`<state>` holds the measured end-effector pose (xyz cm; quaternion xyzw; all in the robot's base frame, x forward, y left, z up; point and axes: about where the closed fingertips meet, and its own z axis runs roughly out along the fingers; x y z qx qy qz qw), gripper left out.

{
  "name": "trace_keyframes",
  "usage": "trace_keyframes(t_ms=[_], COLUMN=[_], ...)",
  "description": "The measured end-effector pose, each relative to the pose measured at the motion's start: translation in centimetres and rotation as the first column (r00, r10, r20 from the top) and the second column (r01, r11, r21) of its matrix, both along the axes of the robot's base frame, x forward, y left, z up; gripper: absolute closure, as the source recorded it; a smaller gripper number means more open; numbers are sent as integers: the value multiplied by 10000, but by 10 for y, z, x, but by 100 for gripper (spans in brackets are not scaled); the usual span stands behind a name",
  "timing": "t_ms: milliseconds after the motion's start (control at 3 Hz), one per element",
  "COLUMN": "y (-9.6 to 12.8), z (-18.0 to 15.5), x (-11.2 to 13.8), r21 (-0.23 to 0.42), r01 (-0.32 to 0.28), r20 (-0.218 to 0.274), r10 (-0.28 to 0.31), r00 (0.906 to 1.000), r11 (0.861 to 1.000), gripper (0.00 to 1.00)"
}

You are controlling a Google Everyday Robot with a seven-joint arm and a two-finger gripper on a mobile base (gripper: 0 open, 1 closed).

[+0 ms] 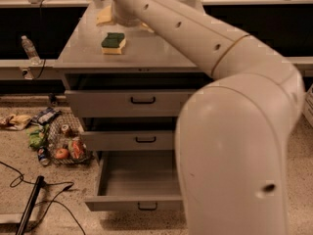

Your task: Place sponge into bottom drawer

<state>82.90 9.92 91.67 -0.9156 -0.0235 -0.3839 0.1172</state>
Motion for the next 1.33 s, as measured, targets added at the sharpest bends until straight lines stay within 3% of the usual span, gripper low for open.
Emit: trace_keyframes(t_ms=[333,1000,1333], y=[18,30,35], z=[-11,-45,-60], x=[17,38,37], r21=[-107,-669,-978], r01=[69,295,86], r20=[-186,-1505,-2017], r10=[-71,-393,-283], r00=[9998,9878,9790], r11=[9999,9973,9952], gripper=[0,3,22])
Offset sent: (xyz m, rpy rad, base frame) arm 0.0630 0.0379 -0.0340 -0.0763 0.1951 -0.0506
